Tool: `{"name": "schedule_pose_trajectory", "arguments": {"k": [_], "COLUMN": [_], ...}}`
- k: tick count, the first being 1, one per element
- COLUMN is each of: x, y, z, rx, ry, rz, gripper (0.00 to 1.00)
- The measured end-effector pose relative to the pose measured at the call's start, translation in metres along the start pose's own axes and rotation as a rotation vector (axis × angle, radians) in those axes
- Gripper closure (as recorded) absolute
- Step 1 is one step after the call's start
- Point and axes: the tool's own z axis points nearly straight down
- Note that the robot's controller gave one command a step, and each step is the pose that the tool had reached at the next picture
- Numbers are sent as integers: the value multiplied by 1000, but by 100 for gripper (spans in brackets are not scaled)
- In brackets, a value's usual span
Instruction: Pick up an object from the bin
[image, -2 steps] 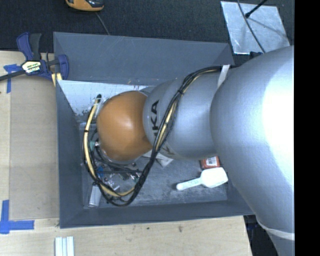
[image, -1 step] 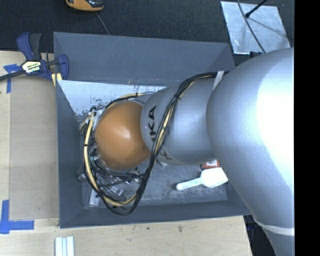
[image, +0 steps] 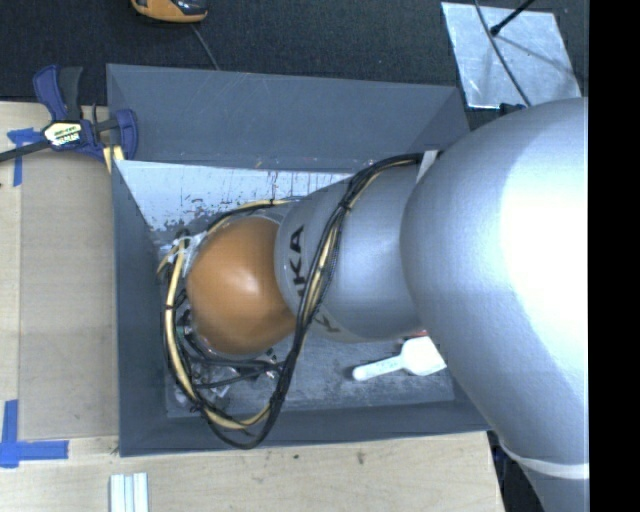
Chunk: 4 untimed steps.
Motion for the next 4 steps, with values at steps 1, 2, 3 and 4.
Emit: {"name": "schedule_pose_trajectory", "arguments": {"k": [1, 2, 3, 4], "x": [0, 1, 1, 0], "y": [0, 0, 0, 0], "z": [0, -4, -22, -27], "rx": [0, -1, 0, 1], "ry": [0, 1, 2, 0], "rz": [0, 1, 0, 2], "gripper": [100, 100, 100, 100]}}
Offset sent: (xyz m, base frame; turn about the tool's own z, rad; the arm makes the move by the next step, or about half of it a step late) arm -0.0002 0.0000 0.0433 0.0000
